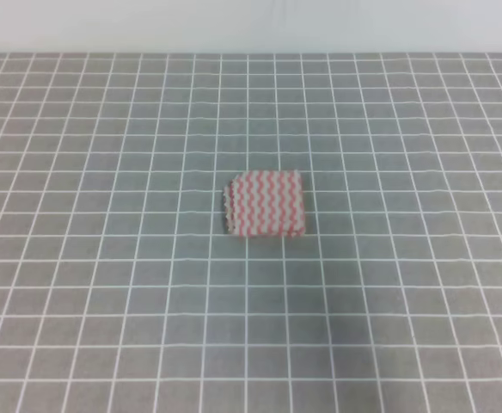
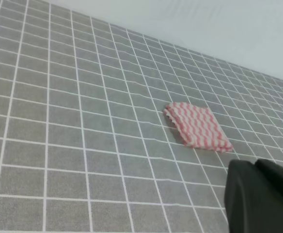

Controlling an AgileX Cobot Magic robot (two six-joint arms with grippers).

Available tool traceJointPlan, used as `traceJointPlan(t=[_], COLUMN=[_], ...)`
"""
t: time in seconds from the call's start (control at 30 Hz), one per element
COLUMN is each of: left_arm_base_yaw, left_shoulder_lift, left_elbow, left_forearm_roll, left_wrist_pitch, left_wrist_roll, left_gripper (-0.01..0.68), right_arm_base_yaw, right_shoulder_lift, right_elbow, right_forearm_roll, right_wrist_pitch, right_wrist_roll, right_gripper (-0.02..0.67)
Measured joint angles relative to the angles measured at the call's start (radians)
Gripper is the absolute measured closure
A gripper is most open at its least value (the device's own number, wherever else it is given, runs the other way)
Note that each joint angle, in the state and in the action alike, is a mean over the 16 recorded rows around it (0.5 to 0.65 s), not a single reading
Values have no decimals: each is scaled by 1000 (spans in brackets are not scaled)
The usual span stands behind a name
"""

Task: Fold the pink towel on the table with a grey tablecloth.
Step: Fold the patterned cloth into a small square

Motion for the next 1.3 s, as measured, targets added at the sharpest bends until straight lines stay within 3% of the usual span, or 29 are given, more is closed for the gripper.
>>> traceJointPlan(t=[0.27,0.57,0.67,0.73,0.87,1.17,1.3], left_arm_base_yaw=[0,0,0,0,0,0,0], left_shoulder_lift=[0,-2,-2,-2,-1,1,1], left_elbow=[0,0,0,0,0,0,0], left_forearm_roll=[0,-1,-1,-1,-1,0,0], left_wrist_pitch=[1,3,3,3,3,1,2], left_wrist_roll=[0,0,0,0,0,0,0], left_gripper=[673,673,673,673,673,673,673], right_arm_base_yaw=[-61,-159,-175,-178,-181,-199,-207], right_shoulder_lift=[-224,-472,-515,-530,-545,-604,-647], right_elbow=[145,291,324,341,369,417,446], right_forearm_roll=[-2,-7,-57,-156,-524,-1516,-1768], right_wrist_pitch=[-145,-159,-153,-150,-103,151,235], right_wrist_roll=[-92,-87,-20,95,496,1587,1861], right_gripper=[665,665,665,665,665,666,665])
